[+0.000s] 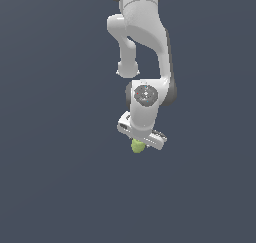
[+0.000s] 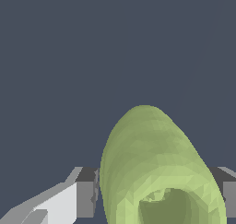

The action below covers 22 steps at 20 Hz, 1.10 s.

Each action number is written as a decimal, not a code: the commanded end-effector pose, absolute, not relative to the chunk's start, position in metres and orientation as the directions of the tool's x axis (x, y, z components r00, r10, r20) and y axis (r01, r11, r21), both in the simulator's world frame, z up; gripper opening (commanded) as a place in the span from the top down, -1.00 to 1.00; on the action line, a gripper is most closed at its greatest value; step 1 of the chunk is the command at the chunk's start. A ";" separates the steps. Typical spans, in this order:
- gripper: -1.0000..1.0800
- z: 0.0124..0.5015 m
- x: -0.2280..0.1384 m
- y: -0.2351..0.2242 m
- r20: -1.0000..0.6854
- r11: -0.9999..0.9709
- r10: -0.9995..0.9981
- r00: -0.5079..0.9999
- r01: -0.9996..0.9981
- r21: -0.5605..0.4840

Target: Pick up the object and move it to a goal position.

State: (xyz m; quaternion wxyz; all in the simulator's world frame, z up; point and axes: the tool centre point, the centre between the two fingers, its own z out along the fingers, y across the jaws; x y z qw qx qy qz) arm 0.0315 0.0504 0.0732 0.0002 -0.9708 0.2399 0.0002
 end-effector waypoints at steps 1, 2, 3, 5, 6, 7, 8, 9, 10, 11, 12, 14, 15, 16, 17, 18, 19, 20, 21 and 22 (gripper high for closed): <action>1.00 0.078 0.039 0.032 0.000 -0.884 -0.467 0.884 -0.467 0.000; 1.00 0.080 0.042 0.023 0.000 -0.884 -0.467 0.884 -0.467 0.000; 1.00 0.082 0.046 0.015 0.000 -0.884 -0.467 0.884 -0.467 0.000; 1.00 0.086 0.053 -0.003 0.000 -0.884 -0.467 0.884 -0.467 0.000; 1.00 0.088 0.057 -0.013 0.000 -0.884 -0.467 0.884 -0.467 0.000; 1.00 0.091 0.061 -0.022 0.000 -0.884 -0.467 0.884 -0.467 0.000; 1.00 0.093 0.065 -0.031 0.000 -0.884 -0.467 0.884 -0.467 0.000; 1.00 0.095 0.070 -0.041 0.000 -0.884 -0.467 0.884 -0.467 0.000; 1.00 0.097 0.074 -0.050 0.000 -0.884 -0.467 0.884 -0.467 0.000; 1.00 0.100 0.078 -0.060 0.000 -0.884 -0.467 0.884 -0.467 0.000; 1.00 0.102 0.082 -0.068 0.000 -0.884 -0.467 0.884 -0.467 0.000; 1.00 0.105 0.089 -0.083 0.000 -0.884 -0.467 0.884 -0.467 0.000; 1.00 0.107 0.091 -0.089 0.000 -0.884 -0.467 0.884 -0.467 0.000; 1.00 0.108 0.094 -0.094 0.000 -0.884 -0.467 0.884 -0.467 0.000; 1.00 0.109 0.097 -0.099 0.000 -0.884 -0.467 0.884 -0.467 0.000; 1.00 0.110 0.099 -0.104 0.000 -0.884 -0.467 0.884 -0.467 0.000; 1.00 0.111 0.101 -0.108 0.000 -0.884 -0.467 0.884 -0.467 0.000; 1.00 0.112 0.102 -0.111 0.000 -0.884 -0.467 0.884 -0.467 0.000; 1.00 0.113 0.104 -0.114 0.000 -0.884 -0.467 0.884 -0.467 0.000; 1.00 0.113 0.105 -0.117 0.000 -0.884 -0.467 0.884 -0.467 0.000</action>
